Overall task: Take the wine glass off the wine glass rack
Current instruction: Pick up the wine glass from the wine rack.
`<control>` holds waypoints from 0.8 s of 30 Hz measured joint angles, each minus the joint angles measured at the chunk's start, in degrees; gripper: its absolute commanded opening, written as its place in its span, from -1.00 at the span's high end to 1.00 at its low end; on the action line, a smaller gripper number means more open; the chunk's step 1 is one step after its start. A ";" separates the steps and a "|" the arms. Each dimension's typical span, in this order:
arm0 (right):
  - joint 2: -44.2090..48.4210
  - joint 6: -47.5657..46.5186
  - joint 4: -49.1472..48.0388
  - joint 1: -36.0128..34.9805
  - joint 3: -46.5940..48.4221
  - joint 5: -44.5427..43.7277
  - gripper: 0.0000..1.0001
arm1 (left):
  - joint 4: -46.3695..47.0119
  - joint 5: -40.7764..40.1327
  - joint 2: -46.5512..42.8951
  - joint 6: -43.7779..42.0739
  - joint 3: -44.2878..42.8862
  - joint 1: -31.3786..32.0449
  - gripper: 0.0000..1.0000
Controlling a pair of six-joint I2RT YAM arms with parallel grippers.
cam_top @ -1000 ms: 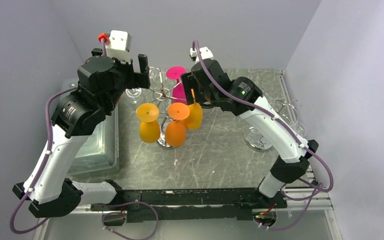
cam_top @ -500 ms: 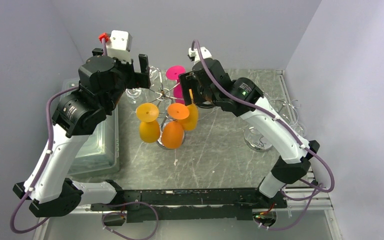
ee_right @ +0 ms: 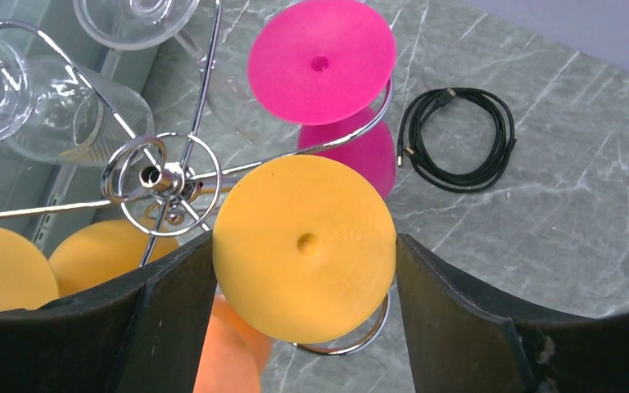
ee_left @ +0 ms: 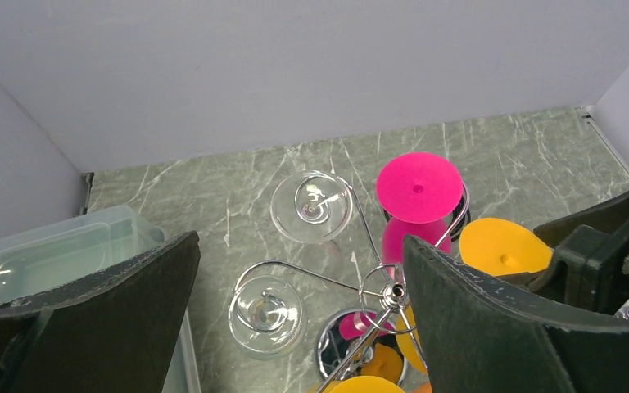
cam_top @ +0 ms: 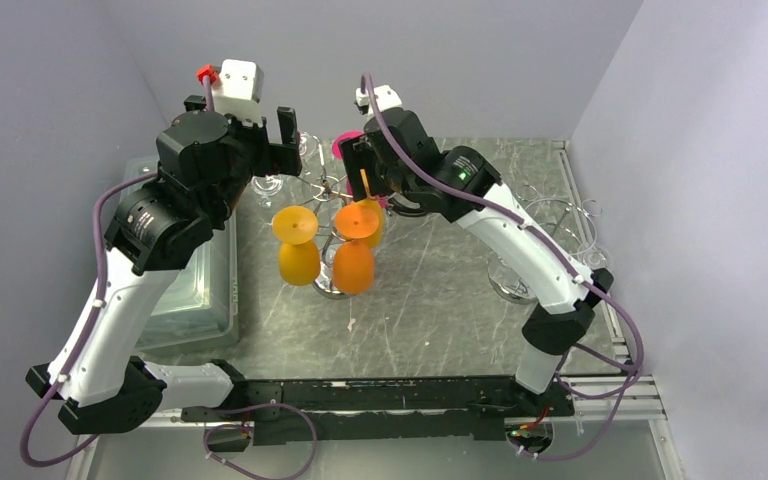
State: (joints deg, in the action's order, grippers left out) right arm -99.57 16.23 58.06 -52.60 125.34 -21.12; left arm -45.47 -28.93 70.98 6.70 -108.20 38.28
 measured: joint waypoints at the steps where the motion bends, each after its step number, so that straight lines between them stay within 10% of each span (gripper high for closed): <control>1: -0.50 -0.24 0.00 0.00 0.42 -0.31 0.17 | 0.20 0.00 0.00 0.00 0.09 0.00 -0.98; 24: -2.56 -2.29 -0.70 1.92 1.20 -7.80 0.17 | 0.24 0.63 0.24 0.26 0.22 0.00 -0.98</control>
State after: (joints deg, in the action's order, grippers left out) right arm -102.13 13.93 57.36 -50.68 126.54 -28.93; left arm -45.23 -28.29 71.22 6.96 -107.98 38.28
